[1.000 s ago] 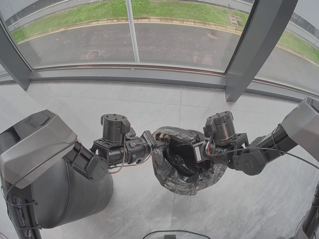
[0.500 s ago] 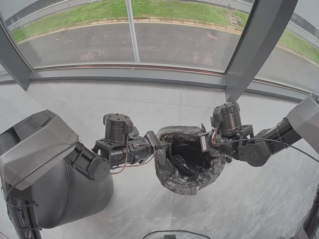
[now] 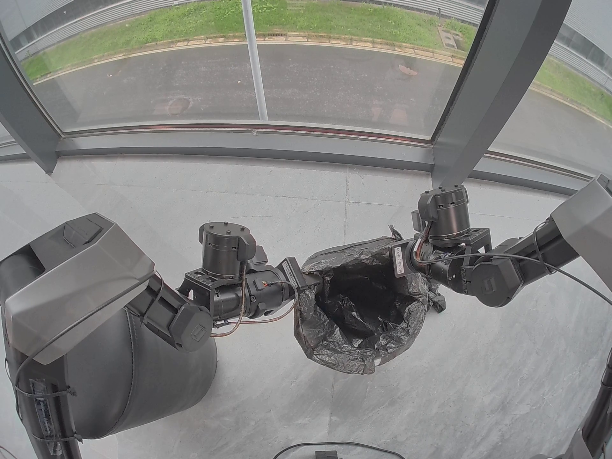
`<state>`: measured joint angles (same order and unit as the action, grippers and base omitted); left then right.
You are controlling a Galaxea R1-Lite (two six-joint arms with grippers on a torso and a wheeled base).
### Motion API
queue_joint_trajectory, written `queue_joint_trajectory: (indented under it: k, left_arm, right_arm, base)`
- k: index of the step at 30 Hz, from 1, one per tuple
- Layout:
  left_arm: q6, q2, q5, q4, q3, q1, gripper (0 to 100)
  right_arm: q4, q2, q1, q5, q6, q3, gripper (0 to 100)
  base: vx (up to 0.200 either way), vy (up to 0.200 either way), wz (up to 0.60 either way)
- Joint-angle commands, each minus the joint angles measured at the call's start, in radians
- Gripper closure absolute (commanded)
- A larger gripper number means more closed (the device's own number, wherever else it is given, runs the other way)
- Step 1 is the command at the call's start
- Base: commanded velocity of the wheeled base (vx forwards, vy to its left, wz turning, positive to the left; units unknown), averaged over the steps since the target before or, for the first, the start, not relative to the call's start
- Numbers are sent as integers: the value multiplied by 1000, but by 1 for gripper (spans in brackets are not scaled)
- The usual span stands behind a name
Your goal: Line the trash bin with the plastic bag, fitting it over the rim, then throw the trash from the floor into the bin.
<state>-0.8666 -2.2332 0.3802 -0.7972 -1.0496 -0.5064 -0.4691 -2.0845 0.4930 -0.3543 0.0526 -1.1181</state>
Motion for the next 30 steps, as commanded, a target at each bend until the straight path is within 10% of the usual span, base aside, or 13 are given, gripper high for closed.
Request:
queue_joint_trajectory:
  k: [1, 30]
  left_arm:
    - [28, -22, 3, 0, -10, -4, 100]
    - [32, -62, 43, 1, -89, 86, 100]
  right_arm:
    - [-2, -22, -7, 0, -10, -20, 100]
    - [-94, -158, -1, -65, -10, -132, 100]
  base:
    - [0, 0, 0]
    - [0, 0, 0]
